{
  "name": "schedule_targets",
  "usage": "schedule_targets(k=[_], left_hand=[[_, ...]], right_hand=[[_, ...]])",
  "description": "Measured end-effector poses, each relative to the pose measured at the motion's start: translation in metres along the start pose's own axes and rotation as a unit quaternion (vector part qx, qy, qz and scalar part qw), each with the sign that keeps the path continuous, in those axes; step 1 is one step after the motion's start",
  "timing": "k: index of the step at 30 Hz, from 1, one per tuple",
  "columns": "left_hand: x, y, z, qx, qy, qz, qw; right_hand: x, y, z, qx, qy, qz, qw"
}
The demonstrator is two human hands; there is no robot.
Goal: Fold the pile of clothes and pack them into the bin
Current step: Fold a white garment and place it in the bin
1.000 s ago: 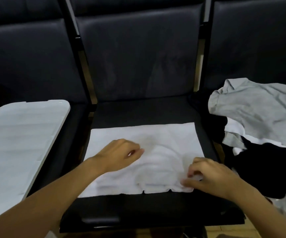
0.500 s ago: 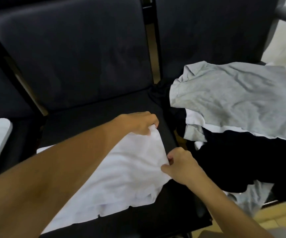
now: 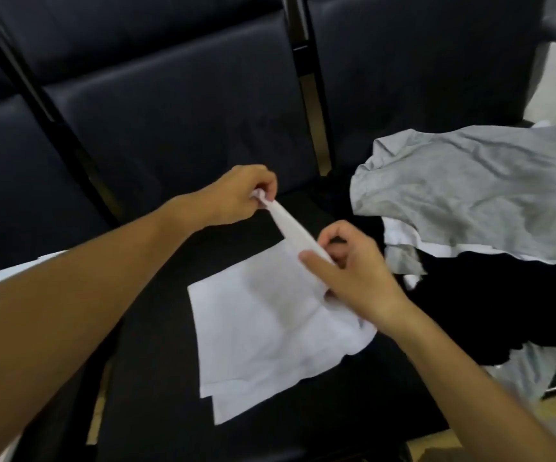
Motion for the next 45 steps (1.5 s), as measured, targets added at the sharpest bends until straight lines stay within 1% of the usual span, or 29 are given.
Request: schedule_targets(k=[2, 3, 5, 6, 7, 8, 9, 11, 13, 14, 16, 17, 18, 20, 22, 24, 26, 28, 30, 32, 34, 35, 37, 38, 39, 41, 43, 44, 45], left_hand=[[0.032, -0.041, -0.009, 0.035, 0.058, -0.011, 0.998], [0.05, -0.062, -0.005, 0.068, 0.094, -0.024, 0.993], [0.087, -0.106, 0.013, 0.168, 0.186, -0.055, 0.966], [0.105, -0.127, 0.021, 0.208, 0.221, -0.079, 0.949], [0.117, -0.141, 0.029, 0.226, 0.227, -0.1, 0.942], [0.121, -0.147, 0.035, 0.225, 0.211, -0.111, 0.945], [0.118, -0.147, 0.041, 0.205, 0.185, -0.11, 0.955], [0.1, -0.129, 0.054, 0.154, 0.143, -0.084, 0.974], [0.074, -0.105, 0.073, 0.128, 0.122, -0.045, 0.983], [0.058, -0.092, 0.087, 0.132, 0.119, -0.023, 0.984], [0.03, -0.068, 0.115, 0.168, 0.167, 0.026, 0.971], [0.018, -0.056, 0.13, 0.193, 0.217, 0.063, 0.955], [0.01, -0.047, 0.143, 0.219, 0.277, 0.099, 0.931], [0.004, -0.038, 0.151, 0.243, 0.36, 0.122, 0.892], [0.005, -0.041, 0.137, 0.216, 0.385, 0.127, 0.888], [0.01, -0.063, 0.112, 0.164, 0.367, 0.126, 0.907], [0.022, -0.102, 0.086, 0.115, 0.332, 0.094, 0.931], [0.03, -0.157, 0.058, 0.059, 0.308, 0.052, 0.948], [0.031, -0.223, 0.025, -0.023, 0.315, 0.012, 0.949], [0.028, -0.302, -0.01, -0.099, 0.309, -0.062, 0.944], [0.024, -0.385, -0.034, -0.131, 0.327, -0.151, 0.924], [0.023, -0.426, -0.045, -0.148, 0.334, -0.196, 0.91], [0.017, -0.517, -0.057, -0.176, 0.315, -0.293, 0.886], [0.015, -0.543, -0.056, -0.195, 0.282, -0.317, 0.884], [0.004, -0.6, -0.054, -0.214, 0.249, -0.367, 0.871], [-0.01, -0.67, -0.038, -0.242, 0.167, -0.426, 0.855], [-0.025, -0.75, -0.006, -0.27, 0.076, -0.501, 0.819], [-0.027, -0.78, 0.015, -0.276, 0.036, -0.534, 0.798], [-0.032, -0.81, 0.038, -0.275, 0.006, -0.567, 0.776]], right_hand=[[0.006, -0.007, 0.055, 0.106, -0.006, -0.006, 0.994], [0.004, -0.013, 0.081, 0.167, -0.023, 0.001, 0.986], [-0.006, -0.026, 0.123, 0.267, -0.082, 0.025, 0.96], [-0.013, -0.028, 0.133, 0.287, -0.121, 0.036, 0.95], [-0.02, -0.026, 0.133, 0.277, -0.17, 0.039, 0.945], [-0.027, -0.019, 0.122, 0.244, -0.237, 0.041, 0.939], [-0.035, -0.012, 0.107, 0.2, -0.319, 0.049, 0.925], [-0.053, -0.004, 0.074, 0.136, -0.449, 0.101, 0.877], [-0.074, -0.007, 0.06, 0.14, -0.51, 0.165, 0.833], [-0.082, -0.008, 0.058, 0.15, -0.519, 0.184, 0.821], [-0.093, -0.01, 0.062, 0.161, -0.497, 0.207, 0.827], [-0.098, -0.009, 0.063, 0.162, -0.481, 0.212, 0.835], [-0.102, -0.006, 0.062, 0.161, -0.472, 0.216, 0.839], [-0.103, -0.001, 0.058, 0.161, -0.464, 0.219, 0.843], [-0.095, 0.005, 0.054, 0.162, -0.443, 0.201, 0.859], [-0.073, 0.007, 0.062, 0.189, -0.41, 0.148, 0.88], [-0.043, 0.003, 0.077, 0.232, -0.386, 0.087, 0.888], [-0.014, -0.01, 0.1, 0.277, -0.391, 0.041, 0.877], [0.017, -0.026, 0.135, 0.313, -0.429, -0.034, 0.847], [0.053, -0.05, 0.183, 0.332, -0.473, -0.138, 0.805], [0.091, -0.087, 0.237, 0.334, -0.485, -0.252, 0.768], [0.105, -0.106, 0.262, 0.336, -0.477, -0.288, 0.759], [0.123, -0.148, 0.318, 0.378, -0.449, -0.313, 0.747], [0.123, -0.157, 0.334, 0.403, -0.442, -0.306, 0.741], [0.124, -0.188, 0.37, 0.451, -0.427, -0.302, 0.724], [0.119, -0.23, 0.415, 0.528, -0.393, -0.285, 0.697], [0.108, -0.291, 0.464, 0.605, -0.377, -0.285, 0.641], [0.1, -0.317, 0.48, 0.625, -0.387, -0.296, 0.609], [0.088, -0.346, 0.498, 0.641, -0.406, -0.317, 0.569]])
Point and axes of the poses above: each hand's wrist, its own y-axis towards the middle knuckle, its own z-axis out of the palm, x = y × z, the point moved 8 cm from there along y, towards the middle knuckle
